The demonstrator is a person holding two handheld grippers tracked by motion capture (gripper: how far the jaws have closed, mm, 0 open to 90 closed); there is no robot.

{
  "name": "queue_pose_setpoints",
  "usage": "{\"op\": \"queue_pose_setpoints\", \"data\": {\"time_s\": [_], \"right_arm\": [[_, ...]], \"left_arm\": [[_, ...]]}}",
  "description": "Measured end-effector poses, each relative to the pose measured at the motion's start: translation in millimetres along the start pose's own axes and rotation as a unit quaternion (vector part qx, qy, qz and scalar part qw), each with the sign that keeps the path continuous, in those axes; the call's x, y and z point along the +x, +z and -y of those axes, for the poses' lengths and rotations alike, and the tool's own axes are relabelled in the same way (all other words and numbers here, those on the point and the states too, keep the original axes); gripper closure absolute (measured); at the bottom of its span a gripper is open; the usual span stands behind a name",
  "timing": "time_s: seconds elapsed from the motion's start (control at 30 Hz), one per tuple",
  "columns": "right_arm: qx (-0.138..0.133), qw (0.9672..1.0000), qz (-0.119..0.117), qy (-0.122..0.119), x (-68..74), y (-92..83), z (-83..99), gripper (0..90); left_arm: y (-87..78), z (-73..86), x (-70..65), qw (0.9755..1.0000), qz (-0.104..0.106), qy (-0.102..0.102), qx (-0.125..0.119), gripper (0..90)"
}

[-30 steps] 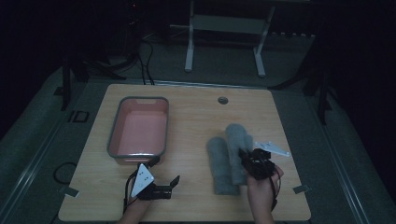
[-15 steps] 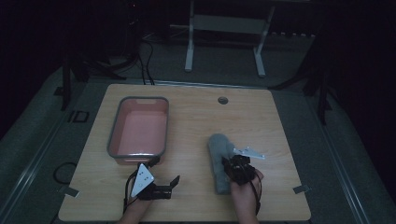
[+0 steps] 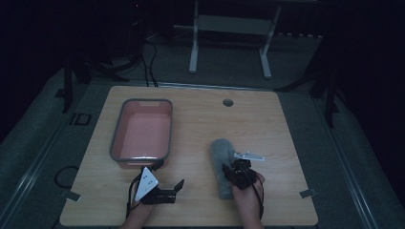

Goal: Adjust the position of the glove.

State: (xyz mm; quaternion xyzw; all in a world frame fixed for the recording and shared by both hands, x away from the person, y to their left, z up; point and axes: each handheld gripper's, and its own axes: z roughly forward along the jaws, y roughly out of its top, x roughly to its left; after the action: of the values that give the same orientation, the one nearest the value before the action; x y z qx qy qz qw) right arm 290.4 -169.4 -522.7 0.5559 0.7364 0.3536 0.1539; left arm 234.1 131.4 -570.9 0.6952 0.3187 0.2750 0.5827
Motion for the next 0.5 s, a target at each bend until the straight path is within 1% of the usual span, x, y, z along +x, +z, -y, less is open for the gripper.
{"op": "queue_pose_setpoints", "data": {"time_s": [0.07, 0.13, 0.17, 0.2, 0.27, 0.33, 0.37, 0.4, 0.43, 0.47, 0.5], "right_arm": [[-0.006, 0.9999, -0.006, -0.006, -0.5, -6.6, -4.4, 60.2], [-0.02, 0.9995, -0.021, -0.014, -3.2, -14.4, -11.6, 51.8], [-0.025, 0.9989, -0.031, -0.024, -7.2, -18.2, -16.9, 48.7], [-0.031, 0.9983, -0.036, -0.036, -10.8, -21.0, -20.6, 45.6], [-0.029, 0.9971, -0.055, -0.045, -17.1, -23.4, -26.7, 42.6], [-0.028, 0.9972, -0.054, -0.043, -25.7, -25.2, -32.4, 40.3], [-0.026, 0.9968, -0.06, -0.047, -30.7, -25.6, -34.8, 35.7], [-0.033, 0.9966, -0.056, -0.05, -36.9, -26.4, -37.0, 34.7], [-0.033, 0.9962, -0.063, -0.049, -42.3, -27.5, -38.1, 32.4], [-0.03, 0.9956, -0.074, -0.047, -46.7, -27.9, -38.7, 26.2], [-0.034, 0.9942, -0.091, -0.045, -52.6, -28.3, -39.2, 21.7]], "left_arm": [[0.4, -0.1, -0.4, 1.0, 0.001, 0.002, 0.0, 2.3], [0.4, -0.2, -0.3, 1.0, -0.001, 0.004, 0.002, 2.3], [0.2, -0.3, -0.4, 0.9999, -0.007, 0.007, 0.005, 2.3], [0.1, -0.3, -0.3, 0.9999, -0.007, 0.006, 0.004, 2.3], [0.5, -0.5, 0.3, 0.9999, -0.012, 0.002, 0.007, 2.3], [0.6, -0.5, 1.3, 0.9999, -0.014, -0.004, 0.007, 2.4], [0.7, -0.5, 2.1, 0.9998, -0.014, -0.008, 0.009, 2.4], [0.7, -0.7, 2.3, 0.9998, -0.012, -0.01, 0.012, 2.4], [0.9, -0.8, 2.1, 0.9998, -0.011, -0.012, 0.014, 2.3], [1.7, -1.2, 1.7, 0.9997, -0.012, -0.011, 0.018, 2.4], [2.3, -1.5, 1.5, 0.9996, -0.013, -0.011, 0.022, 2.4]]}}
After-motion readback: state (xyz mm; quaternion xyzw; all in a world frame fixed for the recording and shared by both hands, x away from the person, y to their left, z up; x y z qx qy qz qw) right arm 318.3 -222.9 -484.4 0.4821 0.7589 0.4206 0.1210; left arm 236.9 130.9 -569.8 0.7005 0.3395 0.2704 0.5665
